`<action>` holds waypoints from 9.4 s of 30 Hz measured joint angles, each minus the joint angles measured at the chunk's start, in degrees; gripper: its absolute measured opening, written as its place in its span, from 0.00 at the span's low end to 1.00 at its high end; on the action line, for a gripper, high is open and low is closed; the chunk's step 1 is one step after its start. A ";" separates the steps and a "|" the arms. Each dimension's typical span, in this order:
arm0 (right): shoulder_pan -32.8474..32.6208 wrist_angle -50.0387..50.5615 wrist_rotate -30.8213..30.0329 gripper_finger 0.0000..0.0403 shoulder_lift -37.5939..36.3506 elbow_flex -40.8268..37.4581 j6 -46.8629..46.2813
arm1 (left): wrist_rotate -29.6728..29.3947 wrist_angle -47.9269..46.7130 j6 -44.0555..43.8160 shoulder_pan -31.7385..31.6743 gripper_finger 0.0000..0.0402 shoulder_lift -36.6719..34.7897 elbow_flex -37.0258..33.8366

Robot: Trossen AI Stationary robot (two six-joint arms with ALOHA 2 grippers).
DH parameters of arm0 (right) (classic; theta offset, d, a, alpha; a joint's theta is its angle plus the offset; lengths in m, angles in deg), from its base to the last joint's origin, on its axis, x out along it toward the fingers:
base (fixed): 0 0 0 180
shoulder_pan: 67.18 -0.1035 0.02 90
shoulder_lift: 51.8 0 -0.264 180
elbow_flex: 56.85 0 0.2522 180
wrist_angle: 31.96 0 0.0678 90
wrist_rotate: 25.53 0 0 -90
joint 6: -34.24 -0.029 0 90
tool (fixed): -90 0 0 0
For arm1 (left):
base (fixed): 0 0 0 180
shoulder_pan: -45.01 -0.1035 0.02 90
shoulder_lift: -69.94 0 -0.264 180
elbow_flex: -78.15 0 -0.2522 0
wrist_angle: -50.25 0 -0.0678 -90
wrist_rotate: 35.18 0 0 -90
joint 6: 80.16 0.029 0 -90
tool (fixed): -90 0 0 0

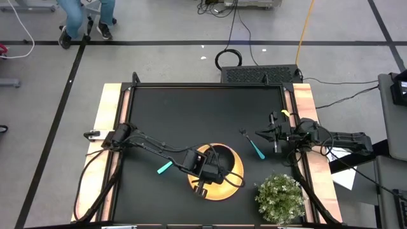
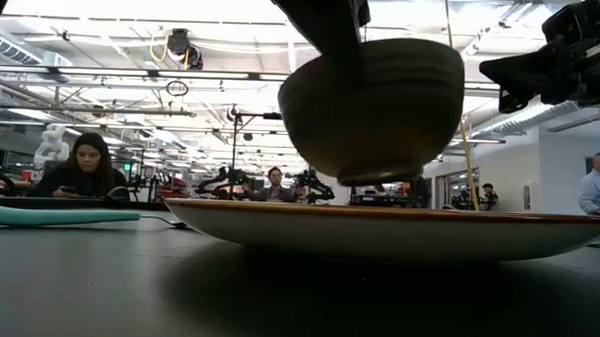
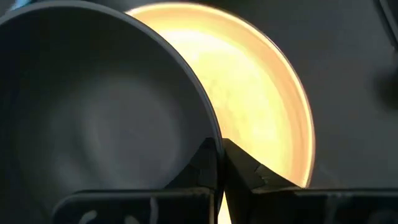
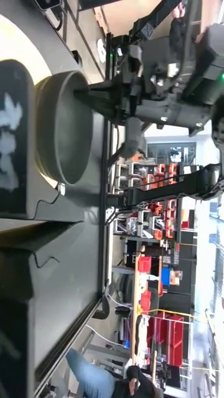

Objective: Pick and place plate/cup/fork/spoon on tray
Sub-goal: Put the black bowl on the yellow plate, then put the blue fork on the yellow plate beside the black bowl

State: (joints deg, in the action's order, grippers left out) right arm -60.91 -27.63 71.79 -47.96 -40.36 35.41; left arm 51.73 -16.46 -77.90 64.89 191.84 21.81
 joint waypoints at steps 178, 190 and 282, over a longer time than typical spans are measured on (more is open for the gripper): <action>0.01 -0.16 -0.01 0.00 0.45 -0.01 -2.47 | 4.52 3.15 -7.31 0.40 0.46 -0.19 -9.02; -0.01 -0.16 -0.01 0.00 0.45 -0.01 -2.47 | 4.54 3.15 -7.05 0.40 0.64 -0.19 -9.02; 0.01 -0.62 0.01 0.00 0.74 -0.01 -3.51 | -15.04 -13.31 0.29 -8.05 0.61 -35.93 -6.59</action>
State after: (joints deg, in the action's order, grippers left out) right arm -60.90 -28.25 71.80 -47.22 -40.37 31.90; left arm 36.69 -29.78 -77.61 56.84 155.91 15.22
